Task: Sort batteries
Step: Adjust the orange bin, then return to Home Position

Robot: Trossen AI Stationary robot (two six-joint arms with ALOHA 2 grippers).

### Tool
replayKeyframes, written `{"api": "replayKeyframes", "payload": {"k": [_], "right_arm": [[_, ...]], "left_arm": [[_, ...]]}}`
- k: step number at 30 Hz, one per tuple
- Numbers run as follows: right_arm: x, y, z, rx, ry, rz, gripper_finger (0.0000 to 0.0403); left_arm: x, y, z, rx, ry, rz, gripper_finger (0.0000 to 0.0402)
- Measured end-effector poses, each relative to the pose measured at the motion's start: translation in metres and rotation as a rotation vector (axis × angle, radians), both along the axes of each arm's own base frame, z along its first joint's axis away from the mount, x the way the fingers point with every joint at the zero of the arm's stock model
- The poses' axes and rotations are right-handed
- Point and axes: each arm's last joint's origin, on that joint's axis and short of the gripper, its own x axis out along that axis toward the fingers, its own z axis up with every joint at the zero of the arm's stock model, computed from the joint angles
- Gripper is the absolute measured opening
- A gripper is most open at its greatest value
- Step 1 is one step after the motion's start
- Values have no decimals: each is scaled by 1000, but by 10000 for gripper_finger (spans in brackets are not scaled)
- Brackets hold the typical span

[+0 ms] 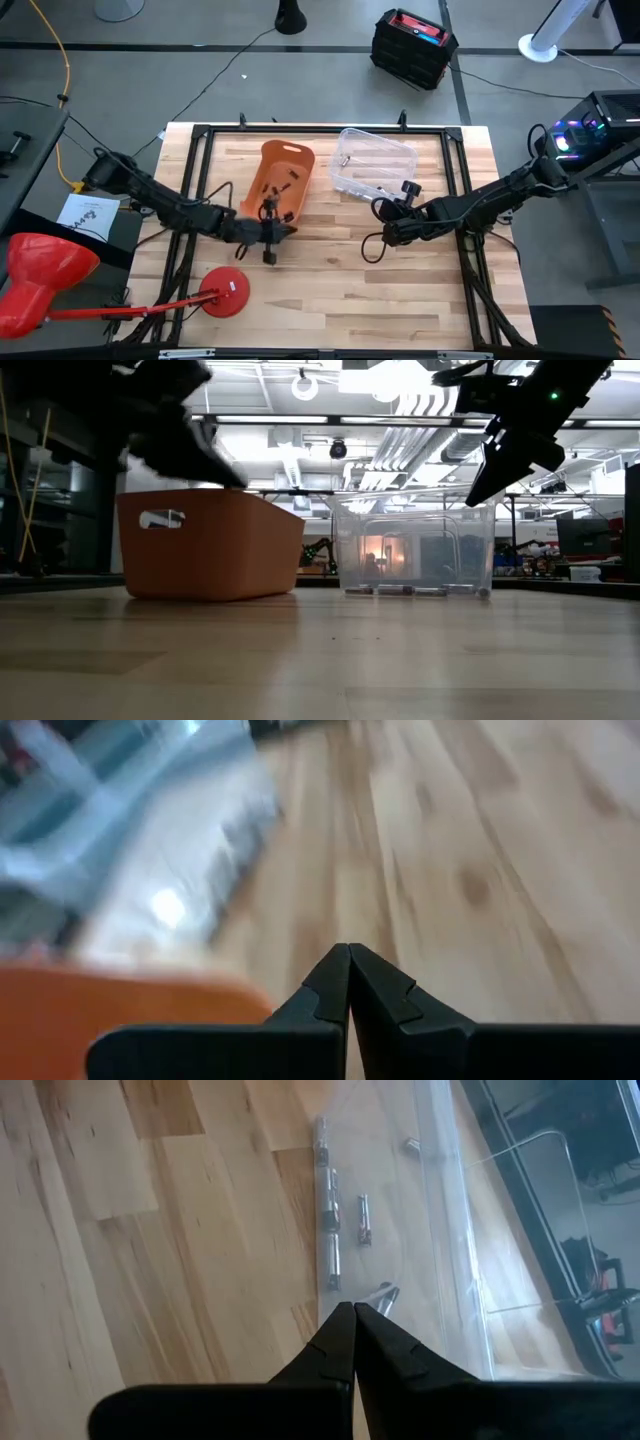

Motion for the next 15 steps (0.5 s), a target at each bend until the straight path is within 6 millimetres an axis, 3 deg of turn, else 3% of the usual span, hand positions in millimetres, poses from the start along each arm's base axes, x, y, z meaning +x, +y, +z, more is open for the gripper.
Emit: {"api": "replayKeyframes", "payload": {"k": [4,8,11,15], "right_arm": [[0,0,0,-1,1,9,0],[1,3,0,10,-1,24,0],[-1,8,1,11,-3,50,0],[-5,14,5,12,-37,67,0]], "left_arm": [[11,17,18,91,-122,-106,0],[10,44,29,84,-148,-138,0],[-4,60,38,48,-197,-156,0],[-35,66,44,-22,-298,-185,0]]}}
